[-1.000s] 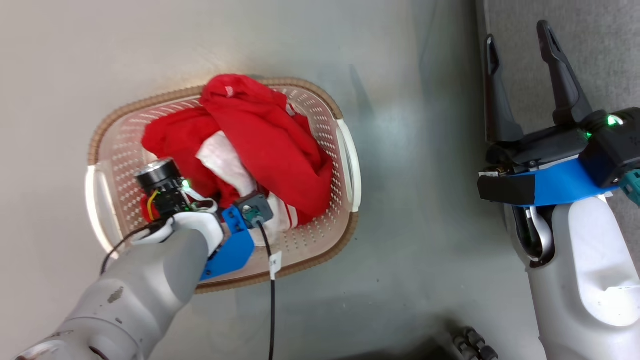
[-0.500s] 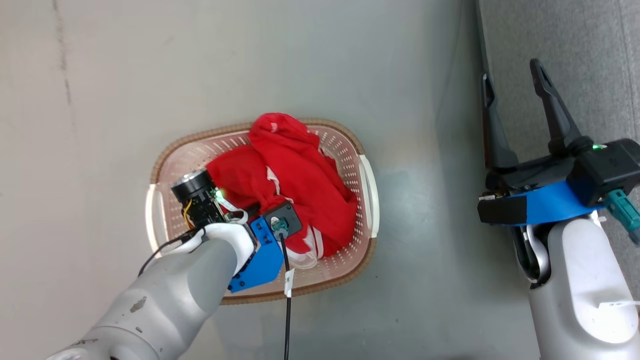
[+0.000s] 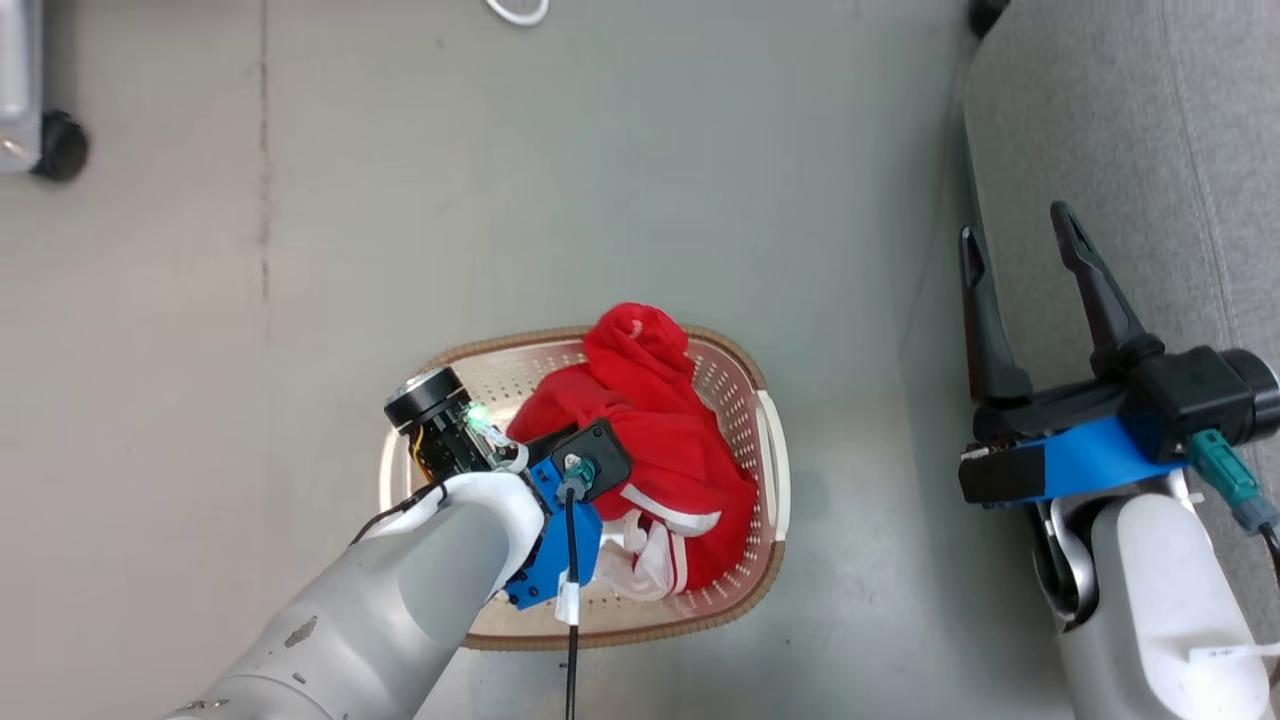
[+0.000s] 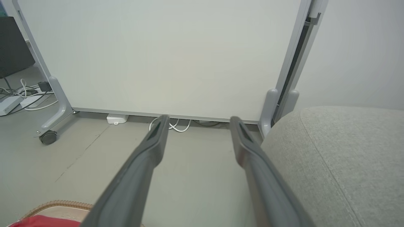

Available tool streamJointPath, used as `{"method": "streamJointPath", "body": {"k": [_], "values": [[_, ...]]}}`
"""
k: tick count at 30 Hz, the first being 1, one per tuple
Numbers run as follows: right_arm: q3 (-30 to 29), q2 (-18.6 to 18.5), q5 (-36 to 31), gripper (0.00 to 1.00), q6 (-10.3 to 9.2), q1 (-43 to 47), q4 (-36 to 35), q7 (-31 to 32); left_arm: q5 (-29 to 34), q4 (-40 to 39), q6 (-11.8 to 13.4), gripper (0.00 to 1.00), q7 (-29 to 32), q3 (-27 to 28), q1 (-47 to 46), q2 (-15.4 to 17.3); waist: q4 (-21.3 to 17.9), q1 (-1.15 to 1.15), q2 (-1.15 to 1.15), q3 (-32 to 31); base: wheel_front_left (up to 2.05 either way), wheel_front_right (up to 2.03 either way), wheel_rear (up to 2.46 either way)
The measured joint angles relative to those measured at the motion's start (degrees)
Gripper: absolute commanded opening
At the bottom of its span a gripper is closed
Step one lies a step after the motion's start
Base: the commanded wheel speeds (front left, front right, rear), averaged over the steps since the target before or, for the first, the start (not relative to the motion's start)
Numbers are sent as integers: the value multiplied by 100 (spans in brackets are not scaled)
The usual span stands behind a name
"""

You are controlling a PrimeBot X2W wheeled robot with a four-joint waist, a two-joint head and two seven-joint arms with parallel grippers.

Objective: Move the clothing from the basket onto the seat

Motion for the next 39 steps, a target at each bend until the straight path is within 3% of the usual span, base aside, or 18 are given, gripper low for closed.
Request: {"method": "streamJointPath", "body": {"k": [15, 32, 39], "values": [[-96, -31, -8, 100, -1, 530, 152, 0, -727, -415, 0, 0, -409, 66, 87, -102, 293, 0, 0, -983, 0, 0, 0], [-163, -36, 1, 100, 0, 1125, 274, 0, -947, -1703, 240, 0, -425, 1126, 364, 142, 399, 0, 0, -1961, 0, 0, 0], [-199, -33, 2, 100, -1, 1442, 315, 0, -893, -1920, 257, 0, -425, 1250, 577, 267, 421, 0, 0, -2353, 0, 0, 0]]}}
